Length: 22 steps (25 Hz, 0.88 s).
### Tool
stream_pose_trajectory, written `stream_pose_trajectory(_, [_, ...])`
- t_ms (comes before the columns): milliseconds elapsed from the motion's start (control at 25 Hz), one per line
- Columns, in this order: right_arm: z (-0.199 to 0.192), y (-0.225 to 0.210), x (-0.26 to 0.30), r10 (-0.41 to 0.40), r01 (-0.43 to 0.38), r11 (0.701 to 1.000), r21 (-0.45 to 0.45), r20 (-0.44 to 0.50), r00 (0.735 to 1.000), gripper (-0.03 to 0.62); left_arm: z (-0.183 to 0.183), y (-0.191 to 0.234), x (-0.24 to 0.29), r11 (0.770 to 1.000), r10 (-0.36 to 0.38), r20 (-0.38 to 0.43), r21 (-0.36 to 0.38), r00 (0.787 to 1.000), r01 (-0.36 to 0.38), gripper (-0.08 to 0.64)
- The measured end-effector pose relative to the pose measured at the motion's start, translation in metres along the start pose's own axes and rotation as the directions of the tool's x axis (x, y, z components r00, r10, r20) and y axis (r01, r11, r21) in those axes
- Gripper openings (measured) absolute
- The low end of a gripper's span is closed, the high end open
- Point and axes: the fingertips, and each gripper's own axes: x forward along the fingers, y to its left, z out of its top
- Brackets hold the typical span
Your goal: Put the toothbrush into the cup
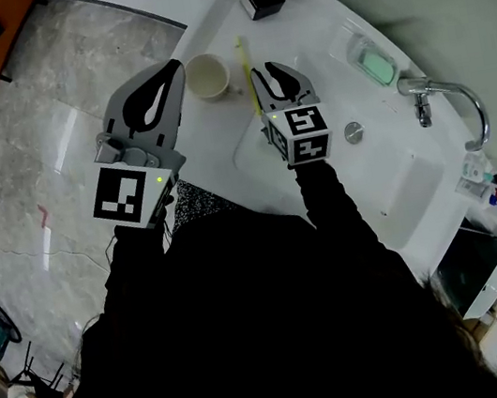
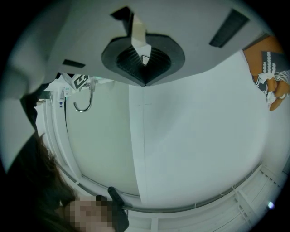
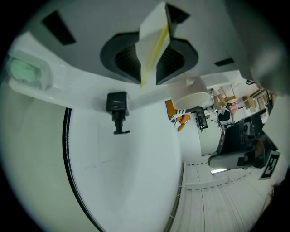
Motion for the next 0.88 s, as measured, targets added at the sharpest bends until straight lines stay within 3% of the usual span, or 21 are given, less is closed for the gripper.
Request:
stream_pose_trajectory(560, [-0.044,0.009,0.025,0.019,-0.017,1.000,0.014,-0.123,0.992,0.094,-0.010,0.011,0.003,1.000,0.015,-0.021,-0.009,1.000,-0.015,0.008])
stream_pose_trajectory(880, [-0.048,0.015,0.026,0.005,-0.010,1.000,-0.030,-0.150,0.989,0.092,-0.012,0.011,0.003,1.000,0.010,-0.025,-0.013,1.000,-0.010,0.008])
